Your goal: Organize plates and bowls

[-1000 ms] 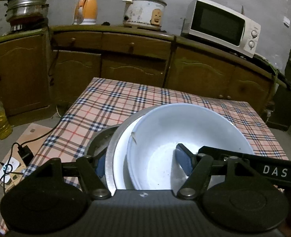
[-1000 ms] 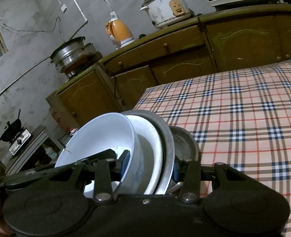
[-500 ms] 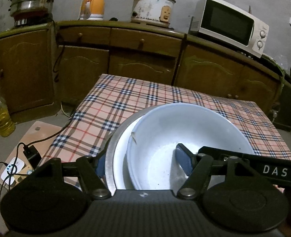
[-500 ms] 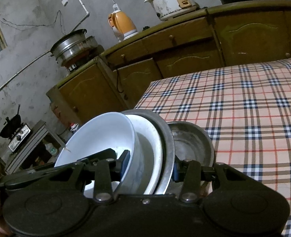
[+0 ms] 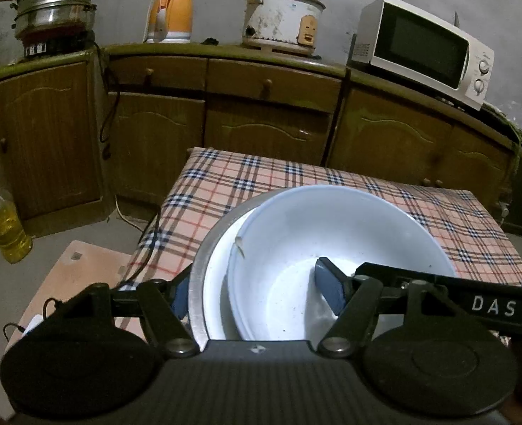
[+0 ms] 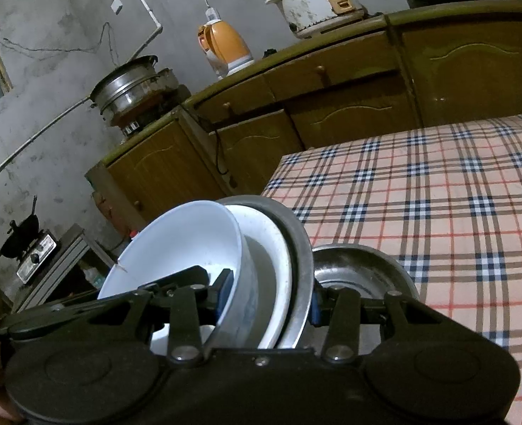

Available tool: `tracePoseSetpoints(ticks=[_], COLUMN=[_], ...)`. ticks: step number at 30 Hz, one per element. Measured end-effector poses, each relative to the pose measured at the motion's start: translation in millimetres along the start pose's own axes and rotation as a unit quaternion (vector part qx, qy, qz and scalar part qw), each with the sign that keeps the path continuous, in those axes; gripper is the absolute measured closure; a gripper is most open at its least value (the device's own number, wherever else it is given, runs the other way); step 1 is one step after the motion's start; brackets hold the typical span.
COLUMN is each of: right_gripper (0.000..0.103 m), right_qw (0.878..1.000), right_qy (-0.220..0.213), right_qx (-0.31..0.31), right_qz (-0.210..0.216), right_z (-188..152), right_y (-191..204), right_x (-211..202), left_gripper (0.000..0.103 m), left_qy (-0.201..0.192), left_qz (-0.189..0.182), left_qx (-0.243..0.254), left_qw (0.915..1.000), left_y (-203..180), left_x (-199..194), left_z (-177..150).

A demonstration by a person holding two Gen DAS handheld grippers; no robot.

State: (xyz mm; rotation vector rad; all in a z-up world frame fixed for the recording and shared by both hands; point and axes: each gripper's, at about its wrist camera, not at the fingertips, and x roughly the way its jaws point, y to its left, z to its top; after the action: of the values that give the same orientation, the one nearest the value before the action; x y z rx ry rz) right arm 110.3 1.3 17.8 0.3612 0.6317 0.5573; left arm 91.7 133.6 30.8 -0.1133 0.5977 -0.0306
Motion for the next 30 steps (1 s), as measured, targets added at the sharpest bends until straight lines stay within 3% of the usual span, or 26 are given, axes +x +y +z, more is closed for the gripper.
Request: tracePoseSetpoints(ticks=[15, 30], right_gripper=[0.051, 0.051], right_qw=[0.999, 0.998], right_qy=[0.026, 0.034], right_qx=[0.037, 0.049], right_qz=[-0.029, -0.033], right_z=[-18.7, -30.0], right_y=[-40.9, -54.6], right_x=[20.8, 31.2], left_gripper=[0.031, 0.031], left_qy=[0.048, 0.057], left_qz=[-0.02, -0.021], left_qx=[0.006, 0.02], left_qw=[0.9986, 0.998], left_y=[-6.5, -10.8], left_x=[42.8, 57.8], left_z=[-18.6, -26.8])
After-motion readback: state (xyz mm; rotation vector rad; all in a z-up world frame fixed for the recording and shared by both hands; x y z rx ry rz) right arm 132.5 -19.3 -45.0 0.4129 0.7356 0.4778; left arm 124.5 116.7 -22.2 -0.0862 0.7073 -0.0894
